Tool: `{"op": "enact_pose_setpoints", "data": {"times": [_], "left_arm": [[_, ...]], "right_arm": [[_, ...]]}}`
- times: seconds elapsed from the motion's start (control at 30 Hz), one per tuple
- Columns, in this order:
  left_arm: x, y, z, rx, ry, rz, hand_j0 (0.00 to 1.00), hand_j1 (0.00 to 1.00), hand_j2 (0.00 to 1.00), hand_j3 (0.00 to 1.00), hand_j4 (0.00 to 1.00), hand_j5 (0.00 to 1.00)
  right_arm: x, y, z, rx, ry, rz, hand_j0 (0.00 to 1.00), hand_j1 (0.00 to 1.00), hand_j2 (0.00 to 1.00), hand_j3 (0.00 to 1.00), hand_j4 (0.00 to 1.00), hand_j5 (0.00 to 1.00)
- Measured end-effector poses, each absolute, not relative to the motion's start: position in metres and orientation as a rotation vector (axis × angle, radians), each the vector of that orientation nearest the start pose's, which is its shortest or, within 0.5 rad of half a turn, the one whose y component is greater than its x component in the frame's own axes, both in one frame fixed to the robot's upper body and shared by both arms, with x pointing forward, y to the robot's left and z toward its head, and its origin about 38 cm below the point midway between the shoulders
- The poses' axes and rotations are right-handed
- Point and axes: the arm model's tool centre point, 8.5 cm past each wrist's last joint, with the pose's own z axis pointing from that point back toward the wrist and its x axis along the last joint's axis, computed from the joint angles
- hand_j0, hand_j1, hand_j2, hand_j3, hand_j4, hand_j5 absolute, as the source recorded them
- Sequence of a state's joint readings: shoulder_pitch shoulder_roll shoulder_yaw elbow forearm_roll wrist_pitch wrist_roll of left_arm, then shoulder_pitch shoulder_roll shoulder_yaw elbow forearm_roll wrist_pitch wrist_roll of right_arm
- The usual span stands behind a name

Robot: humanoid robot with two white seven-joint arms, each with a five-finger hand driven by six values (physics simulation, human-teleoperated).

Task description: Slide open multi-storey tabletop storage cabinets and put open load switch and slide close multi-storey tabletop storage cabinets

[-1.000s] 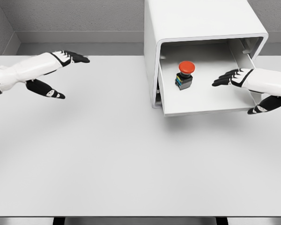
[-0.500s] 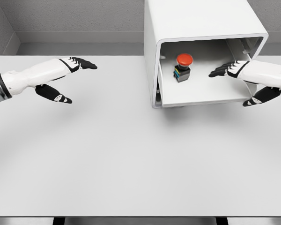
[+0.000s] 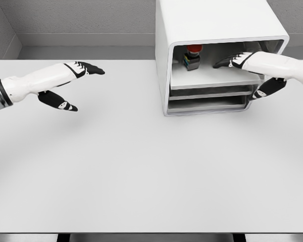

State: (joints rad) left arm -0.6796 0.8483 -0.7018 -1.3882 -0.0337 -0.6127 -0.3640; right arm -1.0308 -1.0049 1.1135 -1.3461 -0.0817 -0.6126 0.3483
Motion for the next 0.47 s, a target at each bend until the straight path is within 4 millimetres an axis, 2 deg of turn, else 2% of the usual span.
{"op": "enact_pose_setpoints", "data": {"times": [0.17,0.23,0.37,0.47], "left_arm": [[0.439,0.304,0.232,0.183,-1.723,-1.729,1.0,1.0,1.0,1.0,1.0,1.0],[0.438,0.303,0.23,0.175,-1.718,-1.733,1.0,1.0,1.0,1.0,1.0,1.0],[0.435,0.302,0.222,0.158,-1.705,-1.733,1.0,1.0,1.0,1.0,1.0,1.0],[0.432,0.304,0.213,0.143,-1.689,-1.725,1.0,1.0,1.0,1.0,1.0,1.0]], "right_arm": [[0.447,-0.339,0.283,-0.269,-1.558,1.872,1.0,1.0,1.0,1.0,1.0,1.0],[0.433,-0.351,0.294,-0.283,-1.556,1.873,1.0,1.0,1.0,1.0,1.0,1.0],[0.393,-0.373,0.317,-0.311,-1.53,1.905,1.0,1.0,1.0,1.0,1.0,1.0],[0.373,-0.379,0.311,-0.288,-1.486,1.925,1.0,1.0,1.0,1.0,1.0,1.0]]}}
